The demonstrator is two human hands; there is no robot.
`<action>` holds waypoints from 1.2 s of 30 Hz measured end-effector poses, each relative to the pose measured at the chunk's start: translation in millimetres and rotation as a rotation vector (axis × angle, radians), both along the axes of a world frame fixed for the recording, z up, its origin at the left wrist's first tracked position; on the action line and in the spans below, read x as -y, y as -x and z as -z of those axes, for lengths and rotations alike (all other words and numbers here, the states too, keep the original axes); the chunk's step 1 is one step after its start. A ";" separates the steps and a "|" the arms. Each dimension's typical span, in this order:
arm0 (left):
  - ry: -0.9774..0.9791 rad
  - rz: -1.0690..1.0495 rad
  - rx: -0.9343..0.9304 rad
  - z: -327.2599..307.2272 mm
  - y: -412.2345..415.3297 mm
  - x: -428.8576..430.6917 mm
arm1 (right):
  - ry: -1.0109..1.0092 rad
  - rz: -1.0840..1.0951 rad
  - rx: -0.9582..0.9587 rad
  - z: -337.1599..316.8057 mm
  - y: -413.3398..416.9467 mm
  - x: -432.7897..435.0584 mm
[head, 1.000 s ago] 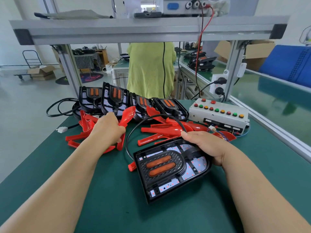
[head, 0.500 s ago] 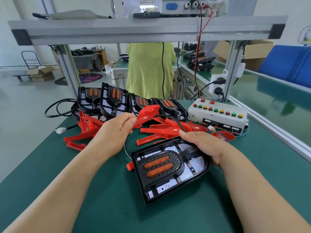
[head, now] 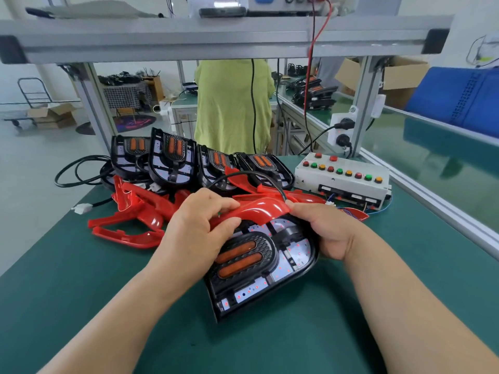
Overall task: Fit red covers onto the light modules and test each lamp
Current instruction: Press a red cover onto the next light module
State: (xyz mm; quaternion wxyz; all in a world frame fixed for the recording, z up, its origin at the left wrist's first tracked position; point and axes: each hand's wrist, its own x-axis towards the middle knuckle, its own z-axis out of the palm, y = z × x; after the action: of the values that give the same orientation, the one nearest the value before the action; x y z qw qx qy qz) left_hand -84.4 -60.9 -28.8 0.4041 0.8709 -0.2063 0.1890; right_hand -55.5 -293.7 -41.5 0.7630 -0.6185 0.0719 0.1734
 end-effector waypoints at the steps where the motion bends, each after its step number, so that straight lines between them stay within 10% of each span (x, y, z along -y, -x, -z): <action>1: 0.010 0.006 -0.007 0.1 -0.3 0.0 | -0.011 0.005 0.003 0.8 -0.4 -0.3; 36: -0.042 0.108 0.030 8.6 -0.4 4.4 | 0.080 0.009 0.120 1.7 0.3 -7.3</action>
State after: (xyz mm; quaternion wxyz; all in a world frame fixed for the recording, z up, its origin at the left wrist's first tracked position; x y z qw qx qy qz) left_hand -84.0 -65.2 -37.4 0.3921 0.8638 -0.2633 0.1756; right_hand -55.8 -286.4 -43.2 0.7413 -0.6575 0.0358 0.1297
